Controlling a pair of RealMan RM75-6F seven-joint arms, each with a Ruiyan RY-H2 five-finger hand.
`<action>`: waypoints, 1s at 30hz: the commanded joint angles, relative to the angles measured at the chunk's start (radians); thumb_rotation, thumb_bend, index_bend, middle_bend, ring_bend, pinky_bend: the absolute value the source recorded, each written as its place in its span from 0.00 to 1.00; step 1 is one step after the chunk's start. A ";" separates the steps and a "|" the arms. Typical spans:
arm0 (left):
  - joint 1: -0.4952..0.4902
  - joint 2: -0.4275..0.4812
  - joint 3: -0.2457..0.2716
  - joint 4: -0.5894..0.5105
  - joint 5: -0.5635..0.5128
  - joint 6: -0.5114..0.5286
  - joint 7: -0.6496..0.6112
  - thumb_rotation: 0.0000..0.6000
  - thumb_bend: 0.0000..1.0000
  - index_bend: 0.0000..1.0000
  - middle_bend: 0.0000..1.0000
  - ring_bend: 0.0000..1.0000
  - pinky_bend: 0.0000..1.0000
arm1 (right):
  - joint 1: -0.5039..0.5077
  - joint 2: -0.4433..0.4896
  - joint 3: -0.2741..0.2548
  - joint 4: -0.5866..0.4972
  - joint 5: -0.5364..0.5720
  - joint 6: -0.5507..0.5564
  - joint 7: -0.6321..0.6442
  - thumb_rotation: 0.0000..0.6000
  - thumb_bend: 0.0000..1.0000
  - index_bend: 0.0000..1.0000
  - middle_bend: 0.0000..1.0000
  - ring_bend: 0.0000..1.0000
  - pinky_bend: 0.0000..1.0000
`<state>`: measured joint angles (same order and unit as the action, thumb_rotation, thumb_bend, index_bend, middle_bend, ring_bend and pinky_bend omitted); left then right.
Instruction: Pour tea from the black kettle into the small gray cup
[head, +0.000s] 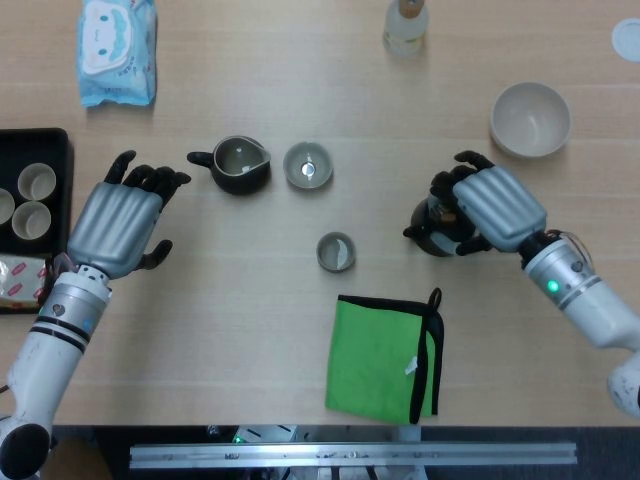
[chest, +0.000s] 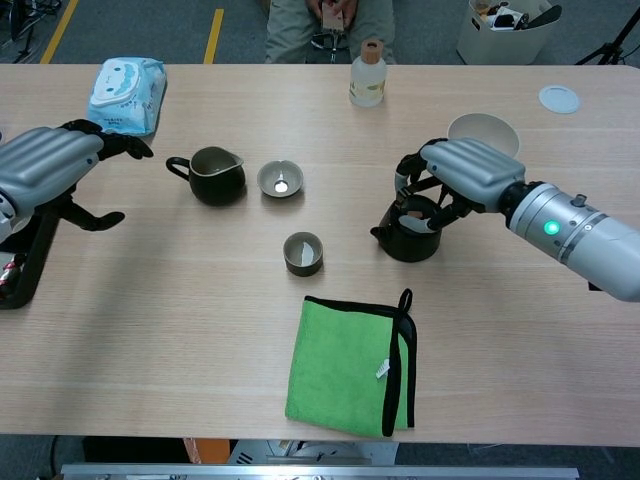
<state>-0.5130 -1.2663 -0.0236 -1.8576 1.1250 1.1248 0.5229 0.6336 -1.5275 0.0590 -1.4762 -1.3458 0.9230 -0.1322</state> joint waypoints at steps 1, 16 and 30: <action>0.000 0.001 0.000 0.000 0.001 0.001 -0.001 1.00 0.28 0.17 0.21 0.19 0.09 | 0.000 0.014 -0.002 -0.021 0.006 0.001 -0.029 0.80 0.27 0.35 0.32 0.24 0.12; 0.009 0.018 0.000 0.001 0.020 0.013 -0.024 1.00 0.28 0.17 0.20 0.16 0.09 | -0.019 0.059 -0.005 -0.095 -0.022 0.064 -0.101 0.78 0.24 0.16 0.17 0.10 0.06; 0.050 0.046 0.021 0.030 0.108 0.085 -0.019 1.00 0.28 0.10 0.10 0.05 0.07 | -0.090 0.144 -0.020 -0.162 -0.093 0.195 -0.075 0.78 0.25 0.15 0.17 0.10 0.06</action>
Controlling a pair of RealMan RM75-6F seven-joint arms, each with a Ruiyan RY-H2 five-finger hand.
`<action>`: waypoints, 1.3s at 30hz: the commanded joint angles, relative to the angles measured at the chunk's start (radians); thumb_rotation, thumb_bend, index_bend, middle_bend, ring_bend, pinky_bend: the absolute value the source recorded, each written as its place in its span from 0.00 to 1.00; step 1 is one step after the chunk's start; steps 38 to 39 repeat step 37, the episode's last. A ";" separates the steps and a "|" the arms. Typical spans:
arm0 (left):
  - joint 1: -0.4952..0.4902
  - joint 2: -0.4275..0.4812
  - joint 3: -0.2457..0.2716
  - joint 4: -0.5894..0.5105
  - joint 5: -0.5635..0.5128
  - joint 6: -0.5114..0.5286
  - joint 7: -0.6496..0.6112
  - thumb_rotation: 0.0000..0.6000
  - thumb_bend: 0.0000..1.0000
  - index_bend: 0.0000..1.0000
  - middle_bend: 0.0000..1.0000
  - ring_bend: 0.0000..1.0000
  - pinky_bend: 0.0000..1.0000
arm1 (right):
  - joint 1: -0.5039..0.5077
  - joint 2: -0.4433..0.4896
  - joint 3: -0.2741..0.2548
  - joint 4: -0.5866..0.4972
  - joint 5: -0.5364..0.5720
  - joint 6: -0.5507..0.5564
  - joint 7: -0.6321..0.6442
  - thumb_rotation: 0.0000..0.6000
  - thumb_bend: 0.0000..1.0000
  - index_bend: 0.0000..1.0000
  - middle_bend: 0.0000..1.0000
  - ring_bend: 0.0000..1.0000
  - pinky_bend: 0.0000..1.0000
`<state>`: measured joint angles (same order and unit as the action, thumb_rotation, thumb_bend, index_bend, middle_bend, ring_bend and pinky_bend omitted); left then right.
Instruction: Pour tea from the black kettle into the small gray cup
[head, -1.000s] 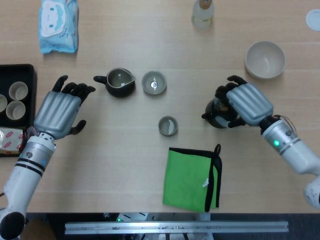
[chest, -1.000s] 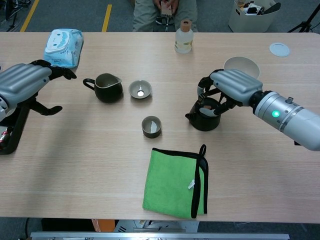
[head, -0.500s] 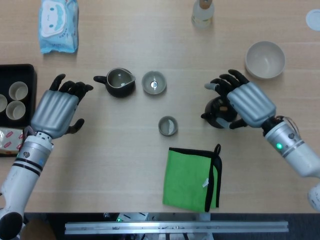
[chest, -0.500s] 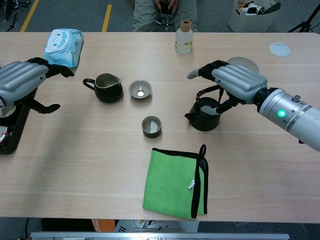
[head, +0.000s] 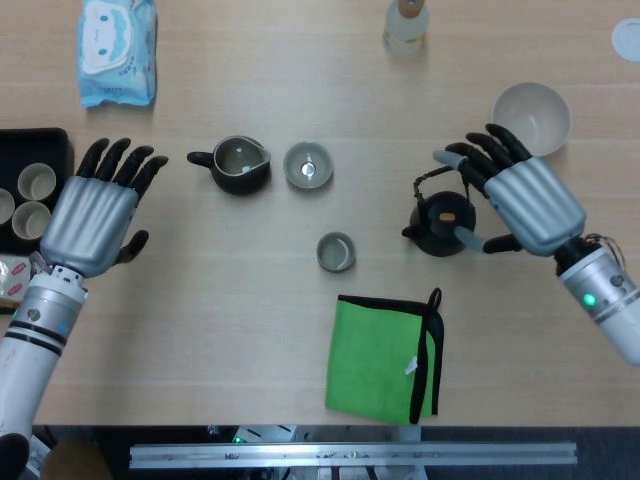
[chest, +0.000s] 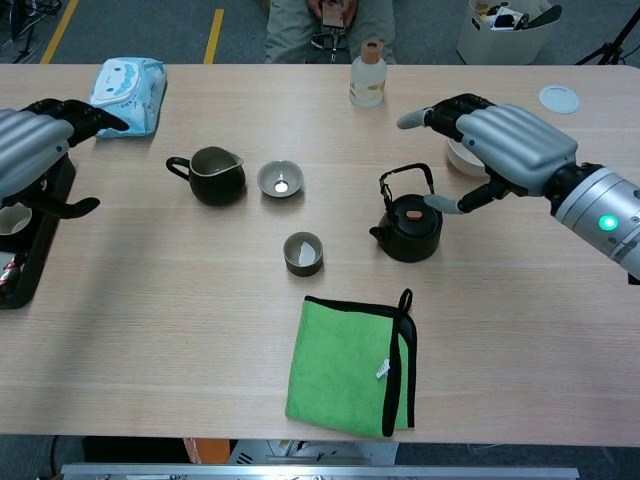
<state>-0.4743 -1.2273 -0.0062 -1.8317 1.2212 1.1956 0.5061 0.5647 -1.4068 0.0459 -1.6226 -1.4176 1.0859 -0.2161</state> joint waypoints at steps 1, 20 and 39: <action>0.015 0.010 0.004 0.003 0.015 0.018 -0.006 1.00 0.28 0.10 0.10 0.05 0.07 | -0.028 0.033 -0.009 -0.021 -0.027 0.045 0.010 0.78 0.25 0.15 0.17 0.10 0.06; 0.188 0.077 0.008 0.031 0.086 0.249 -0.114 1.00 0.28 0.09 0.09 0.04 0.07 | -0.287 0.223 -0.086 -0.077 -0.092 0.355 0.048 1.00 0.29 0.15 0.17 0.10 0.06; 0.355 0.067 0.059 0.078 0.200 0.420 -0.114 1.00 0.28 0.09 0.09 0.04 0.07 | -0.495 0.256 -0.107 -0.012 -0.050 0.509 0.104 1.00 0.30 0.15 0.17 0.10 0.06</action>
